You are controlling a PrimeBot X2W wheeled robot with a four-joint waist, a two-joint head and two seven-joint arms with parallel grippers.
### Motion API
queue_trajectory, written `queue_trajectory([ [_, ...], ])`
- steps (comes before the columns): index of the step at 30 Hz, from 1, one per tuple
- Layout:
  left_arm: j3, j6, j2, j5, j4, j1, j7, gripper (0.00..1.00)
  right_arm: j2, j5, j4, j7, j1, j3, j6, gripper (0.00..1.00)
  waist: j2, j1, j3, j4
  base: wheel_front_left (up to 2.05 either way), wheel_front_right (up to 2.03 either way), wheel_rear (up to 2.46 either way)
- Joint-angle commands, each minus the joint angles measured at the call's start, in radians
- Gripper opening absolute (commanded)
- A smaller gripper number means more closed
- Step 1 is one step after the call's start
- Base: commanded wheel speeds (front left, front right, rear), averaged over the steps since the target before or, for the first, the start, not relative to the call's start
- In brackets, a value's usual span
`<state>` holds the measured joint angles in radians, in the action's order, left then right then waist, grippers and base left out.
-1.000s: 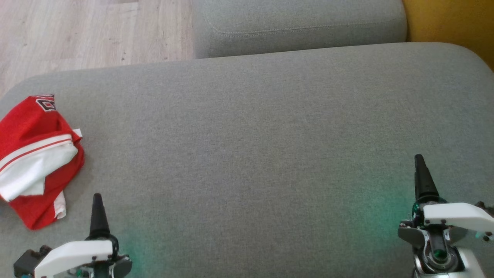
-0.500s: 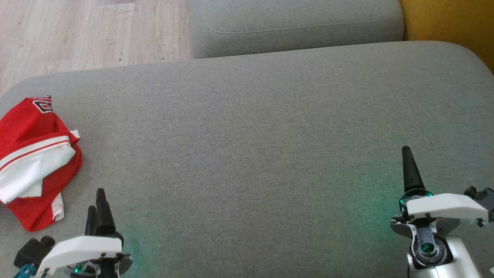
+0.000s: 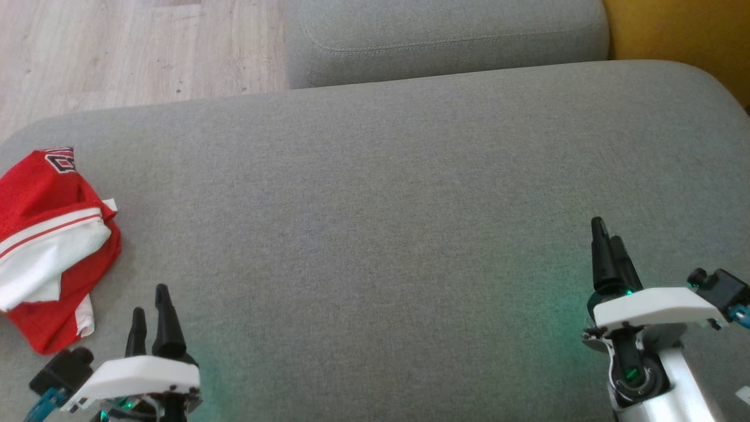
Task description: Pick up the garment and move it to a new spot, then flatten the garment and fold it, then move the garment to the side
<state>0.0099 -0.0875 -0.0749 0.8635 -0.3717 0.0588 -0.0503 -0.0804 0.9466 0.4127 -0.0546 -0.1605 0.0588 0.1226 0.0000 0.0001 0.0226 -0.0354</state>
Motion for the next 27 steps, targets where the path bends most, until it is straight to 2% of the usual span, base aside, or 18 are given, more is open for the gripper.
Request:
queue_trajectory([
  [1,0.007,0.007,-0.022,-0.036,0.034,0.058,-0.017,1.0,-0.022,-0.034,-0.028,-0.015,-0.07,0.018,0.004,1.0,0.0,-0.0001,0.0,0.0,0.0,0.0,0.0],
  [27,-0.043,0.062,-0.048,-0.335,0.024,0.058,-0.091,1.0,-0.009,-0.384,0.03,-0.088,-0.095,0.046,0.005,1.0,0.0,-0.0001,-0.012,-0.014,0.0,0.0,0.0],
])
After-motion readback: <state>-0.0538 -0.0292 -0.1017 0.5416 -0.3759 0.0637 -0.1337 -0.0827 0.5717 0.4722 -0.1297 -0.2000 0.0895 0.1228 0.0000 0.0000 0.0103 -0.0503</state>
